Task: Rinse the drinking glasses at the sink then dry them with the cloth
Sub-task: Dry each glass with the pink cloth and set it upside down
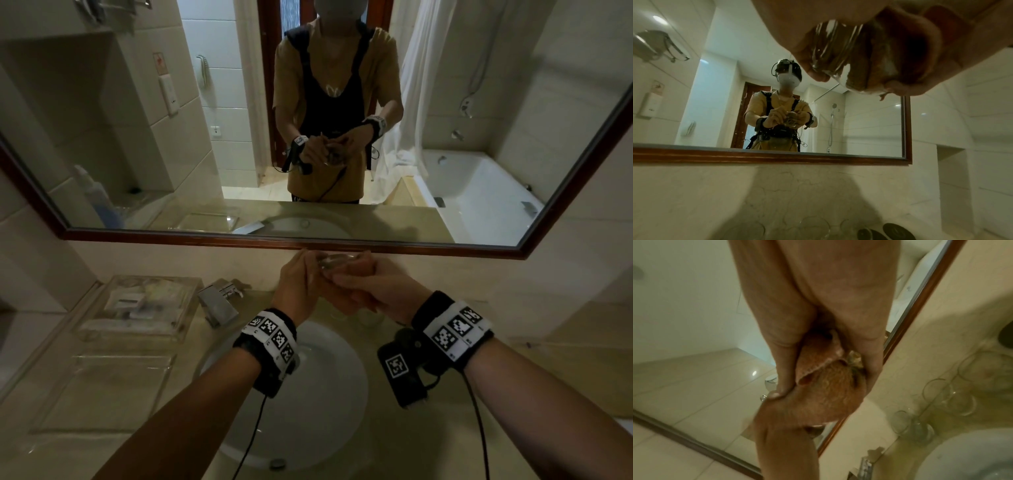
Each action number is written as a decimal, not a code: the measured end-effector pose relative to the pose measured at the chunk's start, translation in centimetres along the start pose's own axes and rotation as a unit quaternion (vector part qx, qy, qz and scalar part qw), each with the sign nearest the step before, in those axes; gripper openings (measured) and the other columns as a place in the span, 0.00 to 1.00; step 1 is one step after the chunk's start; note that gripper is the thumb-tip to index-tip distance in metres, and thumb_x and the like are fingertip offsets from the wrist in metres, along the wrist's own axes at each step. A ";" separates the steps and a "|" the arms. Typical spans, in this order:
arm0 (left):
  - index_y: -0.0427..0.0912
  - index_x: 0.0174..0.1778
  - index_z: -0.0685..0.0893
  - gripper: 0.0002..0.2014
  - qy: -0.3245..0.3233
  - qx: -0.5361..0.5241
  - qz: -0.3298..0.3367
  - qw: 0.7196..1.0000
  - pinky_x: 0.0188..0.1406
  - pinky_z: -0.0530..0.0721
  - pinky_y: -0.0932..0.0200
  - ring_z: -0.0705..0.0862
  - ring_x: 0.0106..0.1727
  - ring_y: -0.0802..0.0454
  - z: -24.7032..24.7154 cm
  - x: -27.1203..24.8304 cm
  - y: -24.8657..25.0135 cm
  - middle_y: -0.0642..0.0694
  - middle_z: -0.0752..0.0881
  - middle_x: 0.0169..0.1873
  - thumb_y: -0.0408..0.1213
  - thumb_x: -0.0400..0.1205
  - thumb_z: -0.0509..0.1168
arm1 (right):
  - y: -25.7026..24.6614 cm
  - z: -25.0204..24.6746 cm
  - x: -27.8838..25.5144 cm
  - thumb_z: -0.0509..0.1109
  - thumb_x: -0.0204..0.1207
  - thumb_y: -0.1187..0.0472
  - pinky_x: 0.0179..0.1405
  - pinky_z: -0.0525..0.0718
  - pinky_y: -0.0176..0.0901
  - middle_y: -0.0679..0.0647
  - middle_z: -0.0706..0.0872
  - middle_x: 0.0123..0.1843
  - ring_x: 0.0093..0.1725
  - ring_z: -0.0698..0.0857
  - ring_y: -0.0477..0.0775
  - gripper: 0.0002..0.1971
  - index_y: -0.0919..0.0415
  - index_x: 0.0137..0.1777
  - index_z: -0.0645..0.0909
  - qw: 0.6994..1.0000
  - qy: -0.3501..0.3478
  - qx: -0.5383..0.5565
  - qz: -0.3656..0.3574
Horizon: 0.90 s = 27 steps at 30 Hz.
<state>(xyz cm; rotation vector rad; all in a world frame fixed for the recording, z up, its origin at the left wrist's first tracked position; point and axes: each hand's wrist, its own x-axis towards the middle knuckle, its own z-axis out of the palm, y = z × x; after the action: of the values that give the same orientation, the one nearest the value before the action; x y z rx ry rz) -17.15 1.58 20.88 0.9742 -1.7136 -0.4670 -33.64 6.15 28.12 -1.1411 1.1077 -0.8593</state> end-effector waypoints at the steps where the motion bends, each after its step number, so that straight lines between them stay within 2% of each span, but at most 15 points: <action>1: 0.36 0.48 0.84 0.13 -0.001 -0.003 -0.022 1.000 0.41 0.83 0.56 0.84 0.41 0.48 -0.1 0.1 -0.2 0.41 0.86 0.43 0.34 0.86 0.54 | 0.1 -0.1 -0.3 0.74 0.75 0.72 0.17 0.75 0.31 0.53 0.85 0.30 0.19 0.78 0.41 0.09 0.70 0.54 0.82 1.000 0.004 -0.030 -0.002; 2: 0.37 0.49 0.85 0.13 0.005 -0.007 -0.035 0.999 0.41 0.83 0.55 0.85 0.41 0.48 -0.1 0.1 -0.3 0.41 0.87 0.43 0.33 0.86 0.54 | 0.2 0.0 -0.5 0.74 0.73 0.75 0.17 0.75 0.30 0.54 0.85 0.32 0.20 0.79 0.42 0.12 0.72 0.56 0.80 0.998 0.005 -0.055 -0.003; 4: 0.38 0.48 0.85 0.18 0.017 -0.024 -0.068 0.997 0.41 0.85 0.57 0.86 0.41 0.52 -0.1 0.2 -0.2 0.43 0.88 0.41 0.38 0.87 0.50 | 0.3 -0.1 -0.9 0.76 0.71 0.76 0.20 0.79 0.32 0.61 0.86 0.38 0.26 0.83 0.49 0.19 0.73 0.60 0.78 0.993 -0.004 -0.115 -0.016; 6: 0.40 0.48 0.86 0.21 0.018 -0.072 -0.120 0.990 0.44 0.87 0.54 0.88 0.43 0.51 0.0 0.3 0.2 0.43 0.89 0.42 0.42 0.88 0.47 | 0.3 -0.2 -1.0 0.78 0.71 0.73 0.25 0.82 0.33 0.62 0.87 0.41 0.33 0.82 0.55 0.16 0.68 0.58 0.81 0.980 -0.009 -0.192 -0.046; 8: 0.41 0.48 0.86 0.21 0.012 -0.093 -0.148 0.985 0.48 0.88 0.47 0.89 0.45 0.48 -0.1 0.4 0.1 0.42 0.90 0.43 0.44 0.89 0.47 | 0.9 -0.8 -0.4 0.79 0.71 0.69 0.30 0.82 0.29 0.56 0.88 0.43 0.36 0.83 0.52 0.13 0.65 0.54 0.82 0.955 -0.009 -0.281 -0.091; 10: 0.41 0.50 0.86 0.23 -0.010 -0.087 -0.164 0.983 0.50 0.88 0.45 0.89 0.46 0.48 0.0 0.6 0.0 0.42 0.90 0.43 0.46 0.89 0.47 | 2.0 -1.5 0.6 0.79 0.72 0.67 0.39 0.80 0.23 0.57 0.89 0.48 0.40 0.85 0.42 0.13 0.67 0.54 0.82 0.925 -0.013 -0.355 -0.134; 12: 0.40 0.51 0.87 0.24 -0.029 -0.095 -0.177 0.979 0.51 0.88 0.44 0.89 0.47 0.49 0.1 0.7 0.0 0.42 0.90 0.44 0.46 0.90 0.46 | 3.2 -2.1 1.5 0.75 0.76 0.68 0.46 0.80 0.23 0.57 0.90 0.52 0.46 0.85 0.37 0.08 0.64 0.54 0.84 0.913 -0.004 -0.377 -0.156; 14: 0.41 0.52 0.87 0.25 -0.037 -0.105 -0.177 0.978 0.53 0.87 0.43 0.89 0.48 0.48 0.0 0.8 0.1 0.43 0.90 0.45 0.47 0.89 0.46 | 3.8 -2.3 2.0 0.71 0.80 0.67 0.48 0.80 0.24 0.55 0.89 0.54 0.49 0.84 0.36 0.06 0.63 0.55 0.84 0.909 0.004 -0.380 -0.173; 18: 0.42 0.48 0.87 0.26 -0.041 -0.092 -0.168 0.981 0.51 0.87 0.46 0.89 0.46 0.47 0.1 0.9 -0.3 0.42 0.90 0.43 0.52 0.87 0.46 | 3.7 -2.4 1.7 0.80 0.72 0.62 0.47 0.75 0.17 0.46 0.87 0.50 0.47 0.81 0.23 0.13 0.68 0.53 0.85 0.902 -0.014 -0.382 -0.200; 20: 0.40 0.46 0.87 0.25 -0.039 -0.081 -0.155 0.984 0.45 0.87 0.49 0.88 0.43 0.46 0.2 0.8 0.0 0.42 0.89 0.40 0.53 0.86 0.49 | 3.4 -2.5 1.5 0.81 0.69 0.64 0.44 0.79 0.22 0.42 0.87 0.47 0.45 0.84 0.29 0.12 0.68 0.50 0.86 0.914 -0.018 -0.359 -0.190; 21: 0.39 0.44 0.86 0.23 -0.041 -0.077 -0.141 0.986 0.41 0.87 0.52 0.87 0.40 0.48 0.2 0.7 0.3 0.43 0.88 0.38 0.51 0.87 0.51 | 3.3 -2.5 1.3 0.82 0.69 0.65 0.42 0.83 0.29 0.45 0.88 0.47 0.43 0.86 0.37 0.12 0.66 0.50 0.86 0.925 -0.016 -0.337 -0.175; 23: 0.45 0.38 0.82 0.16 -0.045 -0.067 -0.107 0.991 0.34 0.80 0.65 0.83 0.33 0.59 0.2 0.6 0.9 0.49 0.85 0.32 0.43 0.88 0.54 | 2.8 -2.3 0.9 0.82 0.68 0.64 0.38 0.87 0.42 0.56 0.90 0.47 0.39 0.87 0.53 0.13 0.64 0.51 0.87 0.944 -0.013 -0.294 -0.147; 24: 0.49 0.36 0.80 0.15 -0.043 -0.057 -0.087 0.994 0.32 0.76 0.70 0.80 0.31 0.63 0.3 0.6 1.1 0.52 0.82 0.30 0.41 0.88 0.55 | 2.6 -2.2 0.7 0.82 0.68 0.63 0.35 0.87 0.43 0.58 0.90 0.46 0.36 0.86 0.54 0.13 0.63 0.51 0.87 0.950 -0.015 -0.280 -0.139; 25: 0.50 0.35 0.78 0.15 -0.040 -0.045 -0.070 0.996 0.30 0.73 0.72 0.78 0.29 0.64 0.3 0.6 1.2 0.55 0.80 0.29 0.40 0.88 0.55 | 2.5 -2.2 0.5 0.82 0.69 0.64 0.31 0.85 0.39 0.56 0.90 0.42 0.33 0.84 0.50 0.13 0.64 0.52 0.87 0.954 -0.018 -0.267 -0.135; 27: 0.46 0.39 0.80 0.14 -0.034 -0.028 -0.045 0.998 0.30 0.72 0.71 0.77 0.29 0.64 0.4 0.7 1.1 0.54 0.80 0.30 0.43 0.86 0.54 | 2.4 -2.0 0.4 0.81 0.70 0.65 0.25 0.79 0.33 0.46 0.87 0.33 0.26 0.80 0.41 0.13 0.67 0.53 0.86 0.964 -0.020 -0.236 -0.119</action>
<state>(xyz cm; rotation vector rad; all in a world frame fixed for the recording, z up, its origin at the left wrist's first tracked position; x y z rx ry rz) -18.02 1.61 21.93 1.0087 -1.7133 -0.6111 -35.54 5.75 25.61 -1.7076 1.1920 -0.7698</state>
